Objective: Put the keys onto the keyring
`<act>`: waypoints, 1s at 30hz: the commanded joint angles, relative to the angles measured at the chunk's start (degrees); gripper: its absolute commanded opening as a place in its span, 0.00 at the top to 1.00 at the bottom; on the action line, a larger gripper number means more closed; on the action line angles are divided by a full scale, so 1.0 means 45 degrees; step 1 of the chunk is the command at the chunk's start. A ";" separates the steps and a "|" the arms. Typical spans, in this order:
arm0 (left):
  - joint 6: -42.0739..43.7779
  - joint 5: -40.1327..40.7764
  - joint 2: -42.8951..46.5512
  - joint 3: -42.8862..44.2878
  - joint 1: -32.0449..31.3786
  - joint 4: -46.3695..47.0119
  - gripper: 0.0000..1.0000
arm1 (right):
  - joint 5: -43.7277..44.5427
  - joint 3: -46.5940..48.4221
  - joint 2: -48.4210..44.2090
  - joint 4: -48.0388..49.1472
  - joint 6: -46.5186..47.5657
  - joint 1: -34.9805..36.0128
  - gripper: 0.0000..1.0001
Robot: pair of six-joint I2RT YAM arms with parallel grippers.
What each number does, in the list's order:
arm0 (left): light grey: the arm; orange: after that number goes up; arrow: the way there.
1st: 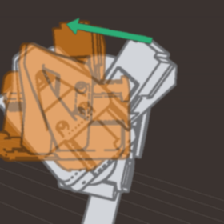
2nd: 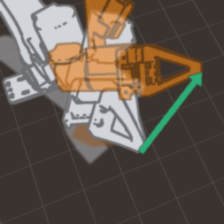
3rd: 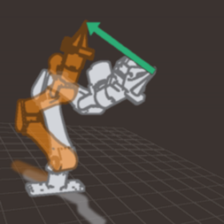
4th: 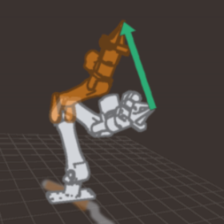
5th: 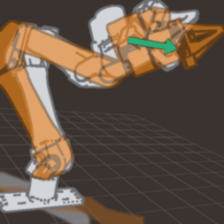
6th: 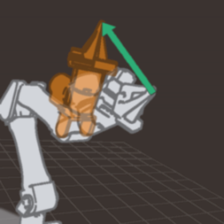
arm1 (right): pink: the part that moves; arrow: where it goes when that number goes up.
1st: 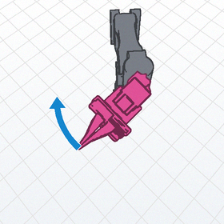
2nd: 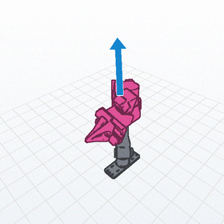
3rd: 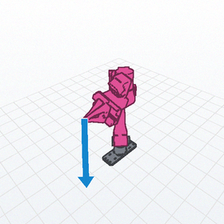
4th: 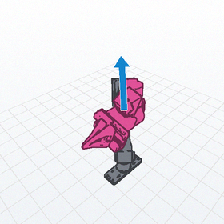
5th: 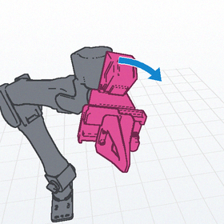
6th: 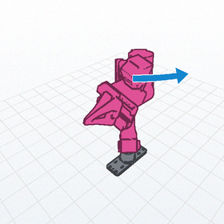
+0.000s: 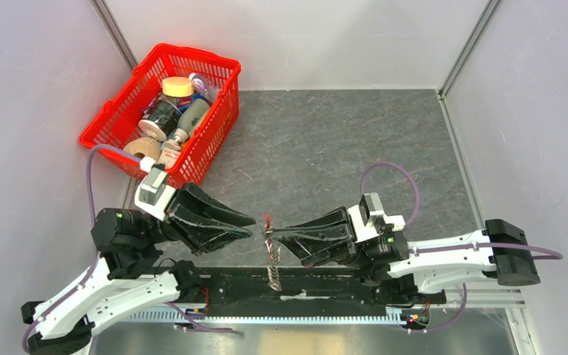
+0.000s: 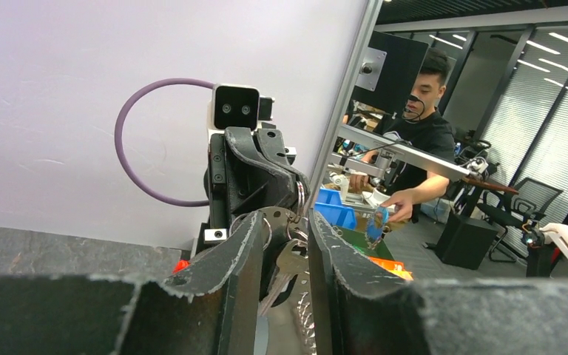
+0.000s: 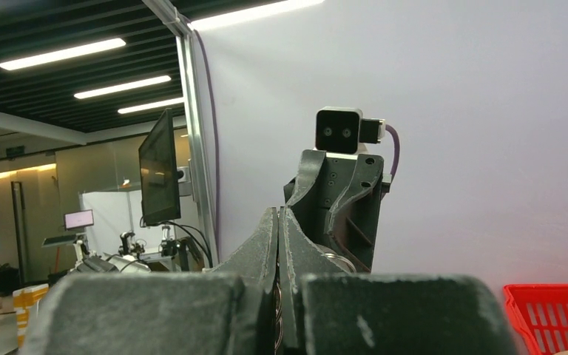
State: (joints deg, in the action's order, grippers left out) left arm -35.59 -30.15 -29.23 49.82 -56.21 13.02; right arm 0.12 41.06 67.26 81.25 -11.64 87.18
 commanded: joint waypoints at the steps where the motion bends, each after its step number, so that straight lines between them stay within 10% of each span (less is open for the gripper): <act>1: -0.0508 -0.0173 -0.0194 -0.0076 0.0059 0.0938 0.66 | 0.0529 0.0820 0.0088 0.0772 0.0510 0.0081 1.00; 30: -0.0723 -0.0585 -0.0262 0.0033 0.0069 0.1607 0.84 | 0.1244 0.1726 0.0971 0.0773 0.0856 0.0081 1.00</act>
State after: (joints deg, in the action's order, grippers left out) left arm -37.04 -31.66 -30.96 49.63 -56.21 17.15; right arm 4.01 46.24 71.35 81.60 -9.45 87.29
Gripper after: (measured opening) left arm 0.160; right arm 0.005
